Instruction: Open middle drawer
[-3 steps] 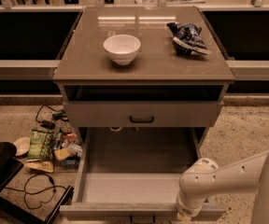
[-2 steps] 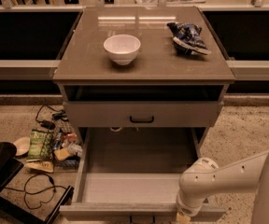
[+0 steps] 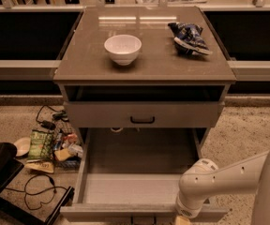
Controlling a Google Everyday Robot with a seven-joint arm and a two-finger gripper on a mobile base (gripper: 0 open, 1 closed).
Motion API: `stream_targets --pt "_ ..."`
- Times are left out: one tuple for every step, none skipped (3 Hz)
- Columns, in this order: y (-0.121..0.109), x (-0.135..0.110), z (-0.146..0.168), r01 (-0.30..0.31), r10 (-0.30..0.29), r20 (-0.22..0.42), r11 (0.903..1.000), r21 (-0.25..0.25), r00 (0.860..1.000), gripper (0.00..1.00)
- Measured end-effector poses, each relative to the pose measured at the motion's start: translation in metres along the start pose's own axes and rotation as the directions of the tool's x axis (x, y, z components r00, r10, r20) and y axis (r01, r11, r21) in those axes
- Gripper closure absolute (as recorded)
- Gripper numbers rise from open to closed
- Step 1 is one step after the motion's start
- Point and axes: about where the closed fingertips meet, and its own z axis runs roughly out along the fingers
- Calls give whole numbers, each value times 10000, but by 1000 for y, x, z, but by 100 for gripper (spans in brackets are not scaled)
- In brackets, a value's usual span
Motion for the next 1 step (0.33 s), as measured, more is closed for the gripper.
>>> stream_targets --pt "0 0 0 0 0 0 10000 0 10000 0"
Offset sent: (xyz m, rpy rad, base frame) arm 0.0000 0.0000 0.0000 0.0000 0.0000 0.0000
